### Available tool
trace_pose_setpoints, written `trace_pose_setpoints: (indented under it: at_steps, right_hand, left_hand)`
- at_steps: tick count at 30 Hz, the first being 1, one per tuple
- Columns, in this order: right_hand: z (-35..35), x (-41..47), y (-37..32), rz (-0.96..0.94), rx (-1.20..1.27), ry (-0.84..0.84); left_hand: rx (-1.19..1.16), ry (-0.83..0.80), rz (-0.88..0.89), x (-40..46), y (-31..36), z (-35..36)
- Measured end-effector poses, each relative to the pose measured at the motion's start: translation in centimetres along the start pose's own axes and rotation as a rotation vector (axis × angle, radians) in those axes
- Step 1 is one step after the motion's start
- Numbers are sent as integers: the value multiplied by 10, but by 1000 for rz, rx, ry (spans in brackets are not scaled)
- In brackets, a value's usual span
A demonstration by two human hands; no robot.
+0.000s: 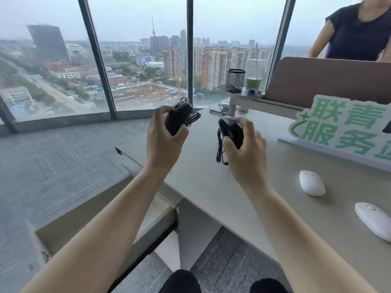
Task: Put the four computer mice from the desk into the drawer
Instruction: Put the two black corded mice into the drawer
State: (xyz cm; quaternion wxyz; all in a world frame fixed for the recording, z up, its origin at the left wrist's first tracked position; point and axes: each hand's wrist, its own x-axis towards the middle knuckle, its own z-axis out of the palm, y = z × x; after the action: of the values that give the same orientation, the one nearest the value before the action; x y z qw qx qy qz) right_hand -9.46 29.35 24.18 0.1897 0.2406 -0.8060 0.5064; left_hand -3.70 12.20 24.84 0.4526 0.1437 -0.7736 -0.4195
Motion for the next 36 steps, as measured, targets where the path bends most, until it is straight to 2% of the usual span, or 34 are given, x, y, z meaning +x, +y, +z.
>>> trace_pose_setpoints:
  at_steps: [6, 10, 14, 18, 23, 27, 32, 36]
  right_hand:
    - [65, -26, -69, -32, 312, -149]
    - [121, -57, -83, -19, 389, -261]
    - [176, -86, -73, 26, 387, -436]
    - [227, -111, -44, 95, 207, -566]
    - [288, -128, -1, 162, -201, -781]
    - [325, -134, 19, 127, -501, -937]
    - [356, -138, 36, 194, -606, -1134]
    - [366, -142, 45, 163, -673, -1164]
  left_hand:
    - [116, 134, -48, -4, -18, -102]
    - [228, 183, -186, -23, -72, -146]
    - [359, 153, -367, -52, -141, -169]
    - [373, 109, -567, -82, -202, -169]
    - [472, -1, -725, -105, -256, -147]
    - [587, -114, -855, -118, -288, -132]
    - [652, -205, -920, -129, -309, -123]
    - [683, -244, -910, -132, -317, -121]
